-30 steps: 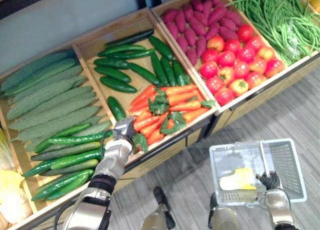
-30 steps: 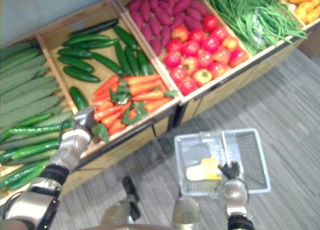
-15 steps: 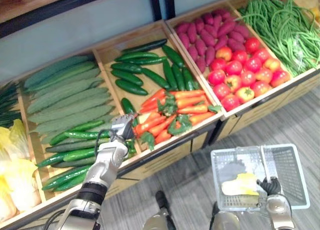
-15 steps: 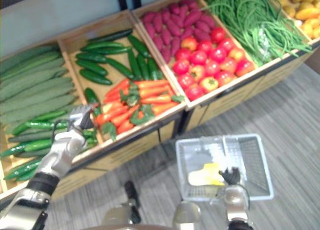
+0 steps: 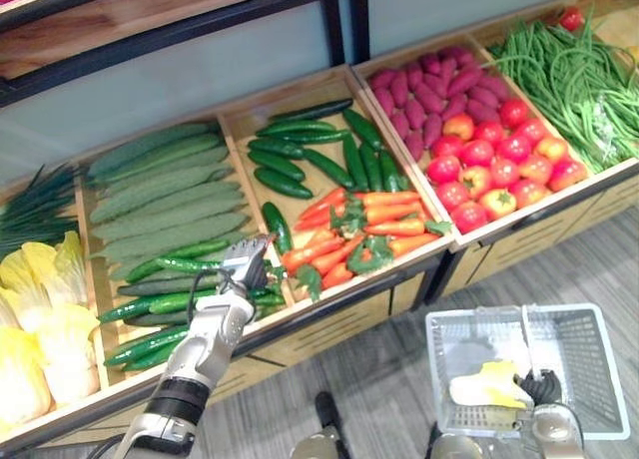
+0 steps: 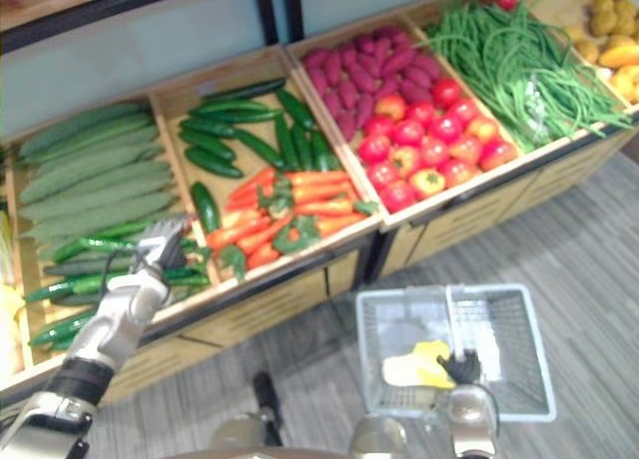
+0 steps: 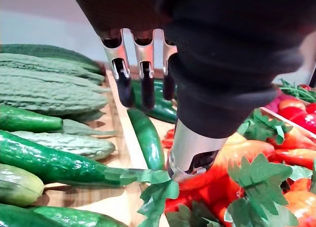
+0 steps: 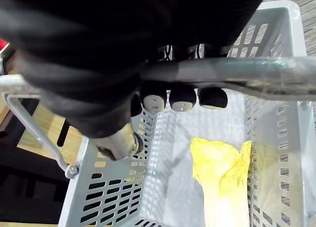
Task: Pick vegetable in the basket
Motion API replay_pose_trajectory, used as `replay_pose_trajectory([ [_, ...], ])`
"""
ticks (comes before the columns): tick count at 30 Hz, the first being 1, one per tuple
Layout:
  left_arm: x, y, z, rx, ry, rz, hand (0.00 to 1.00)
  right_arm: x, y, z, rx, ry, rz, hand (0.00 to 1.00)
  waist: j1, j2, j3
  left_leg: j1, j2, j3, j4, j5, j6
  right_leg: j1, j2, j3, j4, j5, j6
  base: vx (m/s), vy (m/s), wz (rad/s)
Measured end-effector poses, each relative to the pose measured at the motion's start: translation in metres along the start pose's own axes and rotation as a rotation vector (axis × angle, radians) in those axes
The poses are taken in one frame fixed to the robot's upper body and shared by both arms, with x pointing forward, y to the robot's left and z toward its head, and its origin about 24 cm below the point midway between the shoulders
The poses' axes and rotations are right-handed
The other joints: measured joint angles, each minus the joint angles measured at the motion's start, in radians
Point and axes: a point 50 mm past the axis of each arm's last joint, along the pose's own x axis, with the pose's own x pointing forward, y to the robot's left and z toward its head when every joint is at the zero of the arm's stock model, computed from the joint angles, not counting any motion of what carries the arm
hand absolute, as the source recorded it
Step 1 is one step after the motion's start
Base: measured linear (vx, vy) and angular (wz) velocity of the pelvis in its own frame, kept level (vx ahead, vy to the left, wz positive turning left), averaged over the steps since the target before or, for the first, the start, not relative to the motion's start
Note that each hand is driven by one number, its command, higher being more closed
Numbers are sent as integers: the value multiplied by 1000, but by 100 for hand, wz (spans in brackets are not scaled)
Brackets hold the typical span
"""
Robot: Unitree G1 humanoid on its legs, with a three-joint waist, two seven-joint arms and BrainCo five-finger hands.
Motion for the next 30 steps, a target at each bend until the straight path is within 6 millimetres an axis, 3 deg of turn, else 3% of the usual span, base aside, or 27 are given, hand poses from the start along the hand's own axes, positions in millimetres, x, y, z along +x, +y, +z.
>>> replay_pose_trajectory([
  [13, 3, -16, 5, -36, 40, -51, 0, 0, 5, 3, 10, 3, 10, 100, -3, -1, -23, -30, 9, 24, 0, -1, -2, -45, 6, 18, 0, -2, -3, -8, 0, -3],
  [19, 11, -16, 8, -21, 33, -64, 0, 0, 5, 3, 11, 10, 9, 100, -4, -1, -23, -46, 9, 27, 0, -1, -1, -66, 7, 26, 2, -1, -3, 15, -5, -4],
  [30, 29, -10, -1, -5, 108, -58, 0, 6, 3, 21, 32, -41, -6, 100, -6, 0, -24, -116, 15, 68, 6, 7, -2, -182, 16, 83, 33, -1, -4, 6, -17, -12],
])
